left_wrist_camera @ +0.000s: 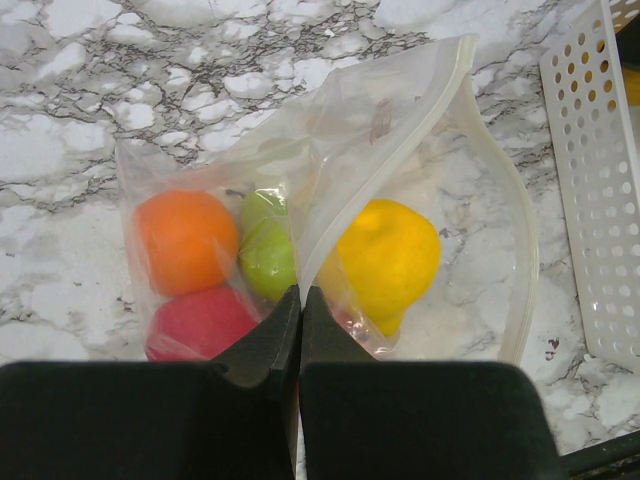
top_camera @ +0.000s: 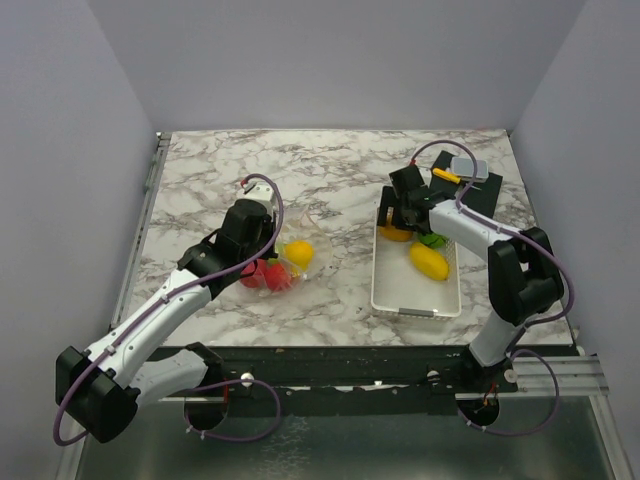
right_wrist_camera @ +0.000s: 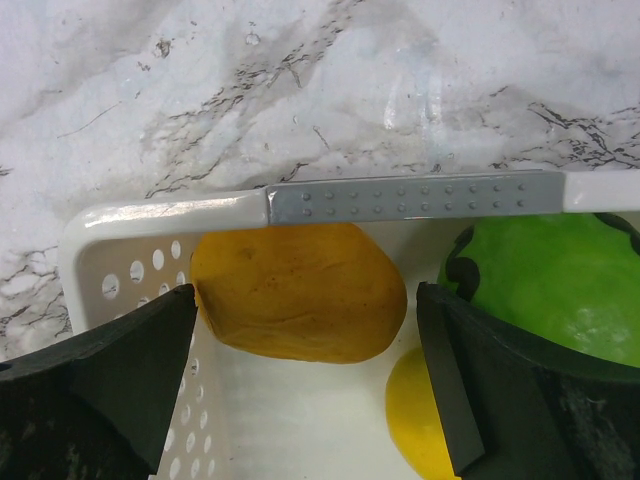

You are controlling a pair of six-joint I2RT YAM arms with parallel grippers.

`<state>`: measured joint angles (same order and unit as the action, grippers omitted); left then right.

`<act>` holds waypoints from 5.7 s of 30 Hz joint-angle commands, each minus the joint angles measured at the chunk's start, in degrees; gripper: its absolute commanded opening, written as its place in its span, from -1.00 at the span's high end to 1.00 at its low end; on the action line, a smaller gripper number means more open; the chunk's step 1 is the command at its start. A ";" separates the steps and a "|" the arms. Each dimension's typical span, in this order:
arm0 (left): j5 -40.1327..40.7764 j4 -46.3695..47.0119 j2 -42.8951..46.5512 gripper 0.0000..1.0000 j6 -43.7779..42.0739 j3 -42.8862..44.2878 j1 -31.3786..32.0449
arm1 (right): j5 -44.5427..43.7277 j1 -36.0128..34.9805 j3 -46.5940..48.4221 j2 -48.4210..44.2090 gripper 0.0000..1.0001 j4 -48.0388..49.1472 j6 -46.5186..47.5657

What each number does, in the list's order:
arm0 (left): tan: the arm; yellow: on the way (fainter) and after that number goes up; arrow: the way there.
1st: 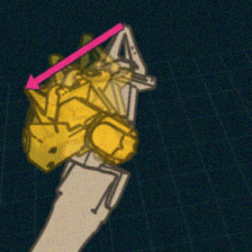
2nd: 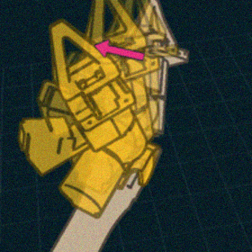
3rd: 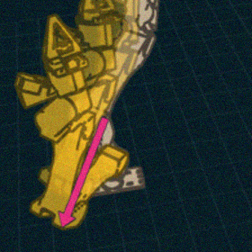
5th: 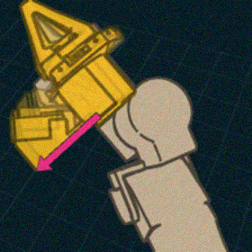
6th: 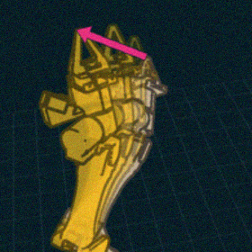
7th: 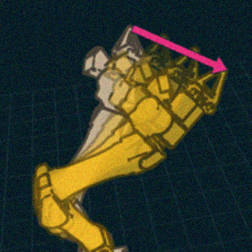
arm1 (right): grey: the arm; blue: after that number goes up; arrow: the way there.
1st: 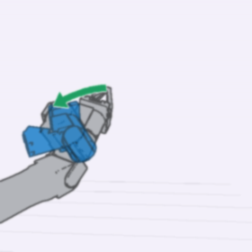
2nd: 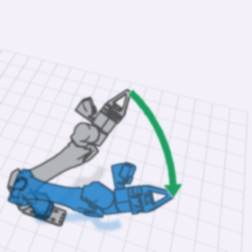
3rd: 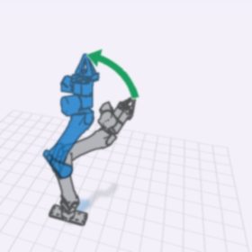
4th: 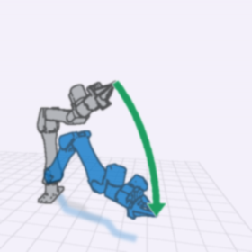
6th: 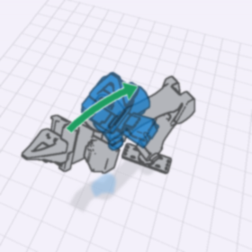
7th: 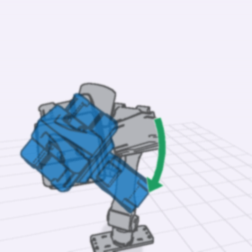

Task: Place the food in the zip-top bag and seal the zipper
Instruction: Pick up the fake fruit from the bin, then place the fake fruit in the zipper food storage bag, then adjust the zipper food storage bag at the center of the board.

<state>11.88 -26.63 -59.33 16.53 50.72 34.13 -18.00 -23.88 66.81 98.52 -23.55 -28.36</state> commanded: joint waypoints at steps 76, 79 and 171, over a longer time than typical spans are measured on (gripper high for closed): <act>-2.87 0.11 2.53 1.00 -0.60 -0.53 -0.29 | 1.17 -31.59 4.96 -20.51 0.42 4.23 11.94; -3.84 0.72 3.77 1.00 -0.75 -0.70 -0.29 | 1.13 -32.86 6.88 -18.13 0.42 4.13 13.14; -4.54 2.29 5.79 1.00 -1.01 -1.67 -0.25 | 4.76 -28.56 -4.53 -1.71 -0.07 15.25 -28.31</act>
<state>8.12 -25.36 -53.49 15.38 49.78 33.50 -15.33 -53.15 63.24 95.29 -12.75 -54.24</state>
